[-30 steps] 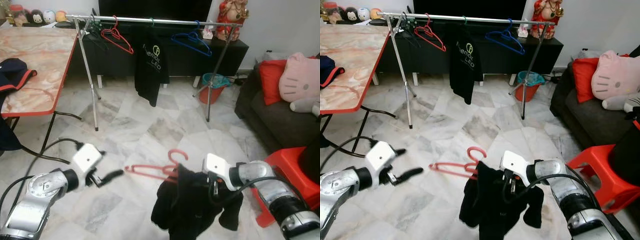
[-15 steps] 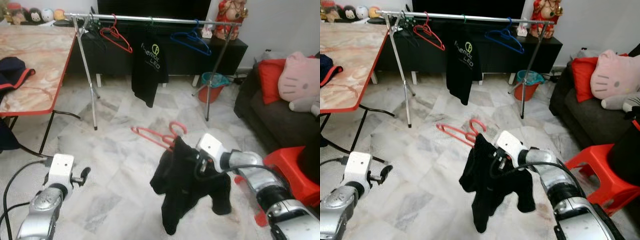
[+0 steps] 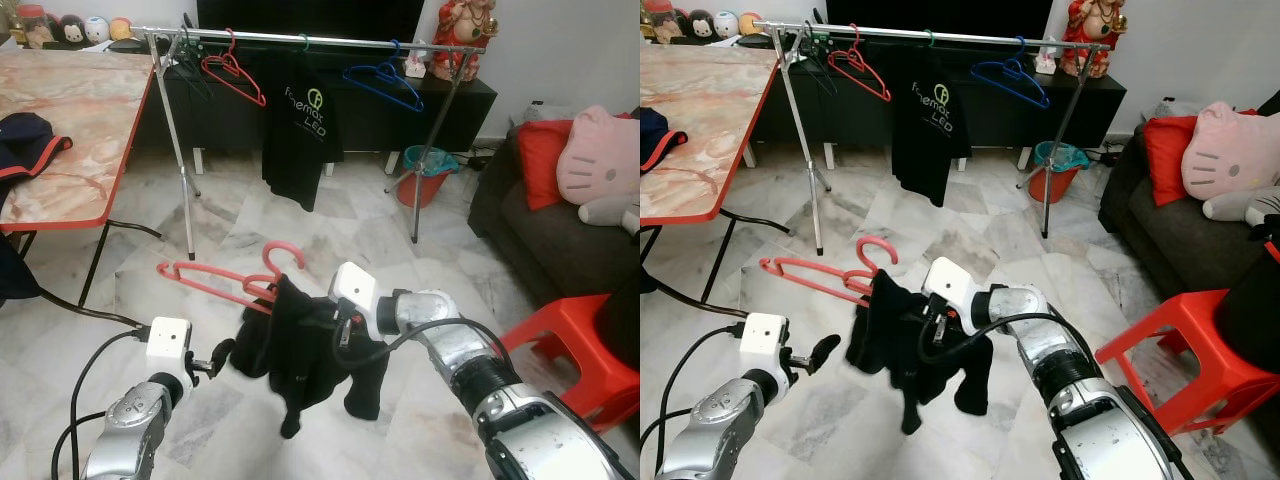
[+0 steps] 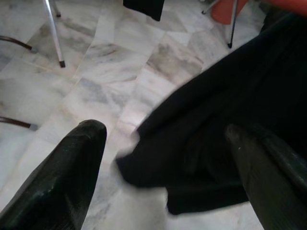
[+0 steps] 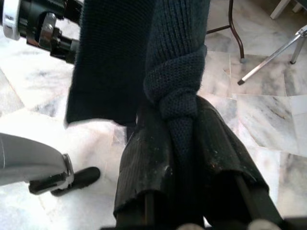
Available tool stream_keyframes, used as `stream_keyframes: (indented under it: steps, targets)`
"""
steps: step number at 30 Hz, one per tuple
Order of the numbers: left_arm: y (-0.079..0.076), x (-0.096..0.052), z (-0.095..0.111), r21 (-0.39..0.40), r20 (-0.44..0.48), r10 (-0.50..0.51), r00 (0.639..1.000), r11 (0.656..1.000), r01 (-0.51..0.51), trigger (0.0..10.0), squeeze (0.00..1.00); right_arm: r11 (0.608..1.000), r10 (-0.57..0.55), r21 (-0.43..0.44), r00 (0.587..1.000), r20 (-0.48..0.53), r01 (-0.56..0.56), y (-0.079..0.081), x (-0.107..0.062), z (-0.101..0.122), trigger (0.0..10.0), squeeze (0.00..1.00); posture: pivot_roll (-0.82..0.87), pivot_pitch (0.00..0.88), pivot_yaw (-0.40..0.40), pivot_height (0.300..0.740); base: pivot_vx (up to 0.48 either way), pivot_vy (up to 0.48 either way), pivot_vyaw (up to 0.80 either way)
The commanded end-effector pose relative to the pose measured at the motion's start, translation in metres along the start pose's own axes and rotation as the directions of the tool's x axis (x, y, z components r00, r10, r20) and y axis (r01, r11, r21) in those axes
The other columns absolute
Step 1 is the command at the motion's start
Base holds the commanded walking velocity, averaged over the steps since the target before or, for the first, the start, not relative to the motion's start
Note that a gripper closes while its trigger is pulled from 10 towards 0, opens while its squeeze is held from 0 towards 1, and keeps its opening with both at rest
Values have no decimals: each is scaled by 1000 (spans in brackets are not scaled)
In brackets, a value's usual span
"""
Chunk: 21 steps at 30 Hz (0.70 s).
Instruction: Hang hanger
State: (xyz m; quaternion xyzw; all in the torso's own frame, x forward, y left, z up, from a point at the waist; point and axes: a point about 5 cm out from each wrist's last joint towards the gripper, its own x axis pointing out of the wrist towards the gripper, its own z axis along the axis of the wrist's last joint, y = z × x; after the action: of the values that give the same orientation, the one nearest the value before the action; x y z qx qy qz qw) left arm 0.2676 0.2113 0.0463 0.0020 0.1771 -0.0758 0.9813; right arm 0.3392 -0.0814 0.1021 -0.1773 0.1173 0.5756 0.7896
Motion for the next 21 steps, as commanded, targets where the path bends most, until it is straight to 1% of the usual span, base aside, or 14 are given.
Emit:
stream_keyframes:
  steps: [1, 3, 4, 6, 7, 8, 10, 11, 13, 14, 16, 18, 21]
  targets:
    - [-6, 2, 3, -11, 18, -30, 999, 999, 30, 10000, 0, 999, -11, -37, 1000, 23, 12, -7, -3, 10, 10000, 0, 127, 10, -167, 740, 0, 0, 0]
    - [-9, 2, 2, -8, 16, -64, 998, 998, 64, 10000, 0, 999, -19, -44, 999, 27, 20, -9, -1, 13, 10000, 0, 130, 5, -169, 740, 0, 0, 0]
    - [-14, 0, 2, -5, 8, -125, 992, 992, 125, 10000, 0, 999, -20, -49, 999, 35, 22, -9, 2, 18, 10000, 0, 129, 3, -169, 740, 0, 0, 0]
    - [-15, -2, 3, 12, -4, -166, 986, 986, 166, 10000, 0, 998, -21, -54, 999, 43, 23, -8, 6, 21, 10000, 0, 137, 0, -173, 740, 0, 0, 0]
    - [-15, -2, 3, 12, -4, -166, 986, 986, 166, 10000, 0, 998, -21, -54, 999, 43, 23, -8, 6, 21, 10000, 0, 137, 0, -173, 740, 0, 0, 0]
    - [-14, -3, 4, 36, -18, -188, 982, 981, 188, 10000, 0, 998, -21, -58, 998, 58, 25, -7, 11, 25, 10000, 0, 140, 0, -174, 740, 0, 0, 0]
    - [-13, -5, 7, 57, -26, -203, 979, 977, 204, 10000, 0, 998, -15, -58, 997, 74, 19, -5, 16, 29, 10000, 0, 143, 0, -175, 740, 0, 0, 0]
    - [-14, -5, 9, 75, -29, -218, 976, 973, 219, 10000, 0, 998, -5, -56, 996, 91, 10, -3, 21, 34, 10000, 0, 154, 0, -179, 740, 0, 0, 0]
    - [-15, -5, 10, 90, -35, -229, 973, 969, 231, 10000, 0, 999, 5, -49, 994, 107, 0, 0, 26, 38, 10000, 0, 157, 0, -180, 740, 0, 0, 0]
    - [-18, -5, 12, 103, -27, -240, 970, 965, 242, 10000, 0, 999, 16, -52, 992, 125, -9, 3, 31, 43, 10000, 0, 159, 0, -180, 740, 0, 0, 0]
    - [-20, -4, 14, 104, -22, -243, 970, 964, 244, 10000, 0, 999, 23, -52, 990, 138, -16, 5, 36, 47, 10000, 0, 159, 0, -180, 740, 0, 0, 0]
    - [-22, 0, 15, 129, -20, -237, 971, 963, 238, 10000, 0, 998, 47, -55, 984, 172, -38, 10, 45, 57, 10000, 0, 161, 0, -181, 740, 0, 0, 0]
    - [-23, 1, 15, 143, -30, -233, 972, 961, 235, 10000, 0, 997, 63, -57, 980, 187, -53, 13, 49, 62, 10000, 0, 163, 0, -183, 740, 0, 0, 0]
